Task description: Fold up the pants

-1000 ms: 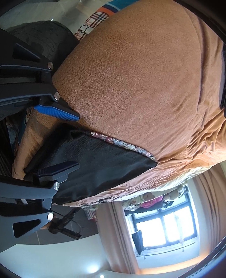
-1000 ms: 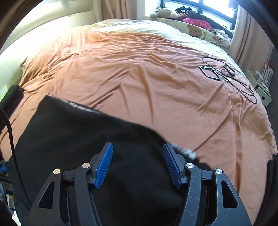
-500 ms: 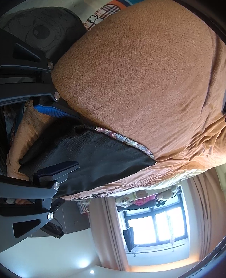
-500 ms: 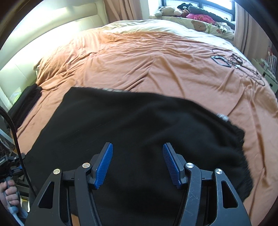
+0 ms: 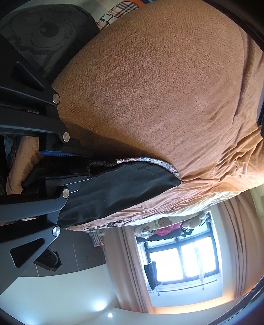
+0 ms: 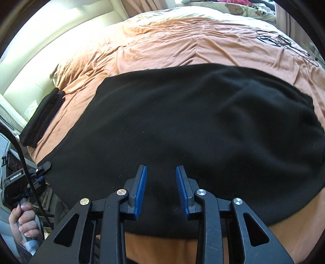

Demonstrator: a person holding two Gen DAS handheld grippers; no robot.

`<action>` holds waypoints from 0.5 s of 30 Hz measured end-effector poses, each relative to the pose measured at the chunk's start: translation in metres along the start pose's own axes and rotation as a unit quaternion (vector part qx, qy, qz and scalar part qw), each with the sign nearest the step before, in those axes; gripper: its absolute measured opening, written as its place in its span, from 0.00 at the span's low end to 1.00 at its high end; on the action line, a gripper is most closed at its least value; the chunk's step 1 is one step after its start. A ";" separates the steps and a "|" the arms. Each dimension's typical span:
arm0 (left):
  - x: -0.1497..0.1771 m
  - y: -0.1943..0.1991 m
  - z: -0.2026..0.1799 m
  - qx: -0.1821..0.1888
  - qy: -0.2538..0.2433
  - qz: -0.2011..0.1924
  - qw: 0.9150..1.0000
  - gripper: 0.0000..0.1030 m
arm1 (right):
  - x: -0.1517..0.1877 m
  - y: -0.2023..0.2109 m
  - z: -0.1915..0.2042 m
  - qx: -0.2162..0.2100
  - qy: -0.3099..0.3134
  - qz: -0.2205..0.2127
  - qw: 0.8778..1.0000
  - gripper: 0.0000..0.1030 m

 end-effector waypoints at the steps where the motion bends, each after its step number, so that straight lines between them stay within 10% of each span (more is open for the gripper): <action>1: 0.000 0.000 0.000 0.000 -0.001 0.000 1.000 0.14 | 0.004 0.001 0.002 -0.002 0.000 0.002 1.000 0.27; 15: 0.001 -0.001 -0.008 0.013 -0.004 0.005 1.000 0.14 | 0.049 0.000 0.011 0.003 0.016 0.050 0.999 0.23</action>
Point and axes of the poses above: each gripper's, at about its wrist camera, not at the fingertips, and y roughly against the way its jaws point, z to its left, x to its underside, the point moved 7 cm from there along -y, roughly the way its jaws point, and after that the axes turned 14 degrees about -y, right-handed, at the moved point
